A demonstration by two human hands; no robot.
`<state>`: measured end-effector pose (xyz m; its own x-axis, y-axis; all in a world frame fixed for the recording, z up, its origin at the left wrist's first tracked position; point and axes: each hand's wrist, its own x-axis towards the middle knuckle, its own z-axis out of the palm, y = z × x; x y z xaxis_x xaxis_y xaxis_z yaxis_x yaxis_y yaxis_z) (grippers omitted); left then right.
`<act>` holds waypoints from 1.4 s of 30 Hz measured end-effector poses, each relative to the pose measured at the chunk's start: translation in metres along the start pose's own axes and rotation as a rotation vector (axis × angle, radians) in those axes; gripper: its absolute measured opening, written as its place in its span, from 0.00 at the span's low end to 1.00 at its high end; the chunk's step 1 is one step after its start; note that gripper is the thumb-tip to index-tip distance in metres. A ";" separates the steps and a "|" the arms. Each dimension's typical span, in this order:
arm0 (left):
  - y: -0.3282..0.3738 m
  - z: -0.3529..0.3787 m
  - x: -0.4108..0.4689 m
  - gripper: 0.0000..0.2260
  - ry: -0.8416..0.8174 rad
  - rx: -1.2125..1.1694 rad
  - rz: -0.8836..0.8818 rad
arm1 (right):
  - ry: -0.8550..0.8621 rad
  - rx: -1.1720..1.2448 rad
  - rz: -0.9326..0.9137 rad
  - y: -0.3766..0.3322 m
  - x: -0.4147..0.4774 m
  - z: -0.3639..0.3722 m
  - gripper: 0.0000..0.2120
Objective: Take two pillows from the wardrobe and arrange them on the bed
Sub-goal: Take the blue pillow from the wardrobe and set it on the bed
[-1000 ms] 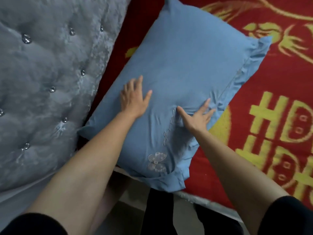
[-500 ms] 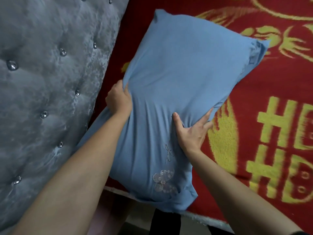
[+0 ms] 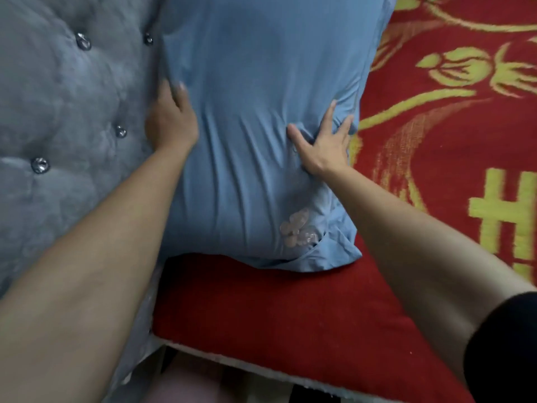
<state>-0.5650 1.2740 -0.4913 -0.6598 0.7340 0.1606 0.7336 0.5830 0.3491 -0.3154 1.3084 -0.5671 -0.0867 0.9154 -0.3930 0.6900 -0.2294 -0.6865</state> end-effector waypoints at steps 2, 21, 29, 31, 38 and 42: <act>-0.021 0.018 -0.024 0.30 -0.291 0.171 0.018 | -0.160 -0.121 0.057 0.015 -0.004 0.016 0.48; -0.060 0.065 -0.085 0.35 -0.451 0.210 0.042 | 0.375 -0.029 0.188 0.067 -0.074 0.043 0.49; -0.067 0.073 -0.095 0.32 -0.515 0.271 0.033 | 0.091 -0.259 0.149 0.084 -0.066 0.030 0.48; -0.080 0.068 -0.096 0.30 -0.494 0.255 -0.020 | 0.229 -0.290 -0.046 0.067 -0.062 0.026 0.45; -0.108 0.069 -0.136 0.27 -0.383 0.225 -0.179 | 0.115 -0.524 -0.441 0.051 -0.057 0.070 0.38; -0.100 0.071 -0.150 0.25 -0.246 0.183 -0.177 | 0.091 -0.586 -0.456 0.109 -0.102 0.080 0.39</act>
<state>-0.5275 1.1301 -0.6162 -0.7371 0.6646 -0.1227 0.6427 0.7455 0.1766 -0.2883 1.1640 -0.6511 -0.4137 0.9071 -0.0772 0.8718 0.3703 -0.3207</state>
